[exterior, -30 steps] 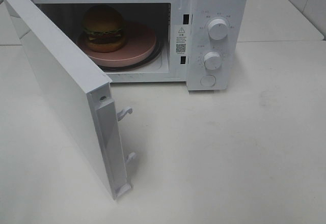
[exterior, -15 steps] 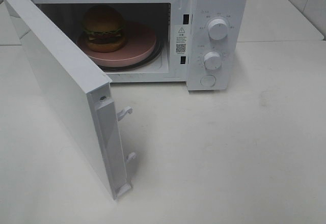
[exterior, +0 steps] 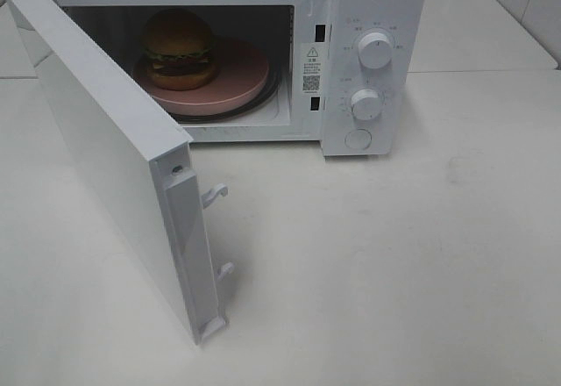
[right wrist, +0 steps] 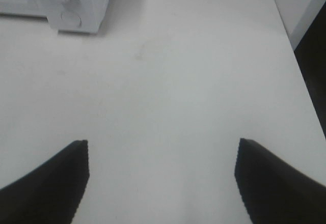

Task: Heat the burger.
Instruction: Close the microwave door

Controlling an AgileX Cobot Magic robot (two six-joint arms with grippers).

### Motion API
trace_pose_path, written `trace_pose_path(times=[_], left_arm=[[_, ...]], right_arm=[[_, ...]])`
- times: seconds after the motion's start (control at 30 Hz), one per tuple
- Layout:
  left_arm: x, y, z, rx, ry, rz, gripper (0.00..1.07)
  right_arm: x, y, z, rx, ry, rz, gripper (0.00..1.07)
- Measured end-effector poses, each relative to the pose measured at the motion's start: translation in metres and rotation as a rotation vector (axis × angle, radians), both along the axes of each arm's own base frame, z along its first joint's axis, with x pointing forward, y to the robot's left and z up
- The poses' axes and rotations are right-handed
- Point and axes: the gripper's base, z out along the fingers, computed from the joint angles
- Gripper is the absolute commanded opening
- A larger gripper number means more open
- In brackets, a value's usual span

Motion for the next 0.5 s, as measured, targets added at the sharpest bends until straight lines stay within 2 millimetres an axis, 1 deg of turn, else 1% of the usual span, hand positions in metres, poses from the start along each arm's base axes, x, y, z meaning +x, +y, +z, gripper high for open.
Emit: trace_pose_path(times=[0.07,0.13,0.5], left_arm=[[0.0,0.0,0.0,0.0,0.0,0.0,0.98],[0.0,0.0,0.0,0.0,0.0,0.0,0.98],[0.0,0.0,0.0,0.0,0.0,0.0,0.98]], right_arm=[[-0.005,0.0001,-0.0007,0.018,-0.045,-0.006,0.76],[-0.0066,0.0,-0.0021,0.021,-0.053,-0.017,0.76],[-0.006,0.0001,-0.0045,0.019,-0.041,-0.033,0.76]])
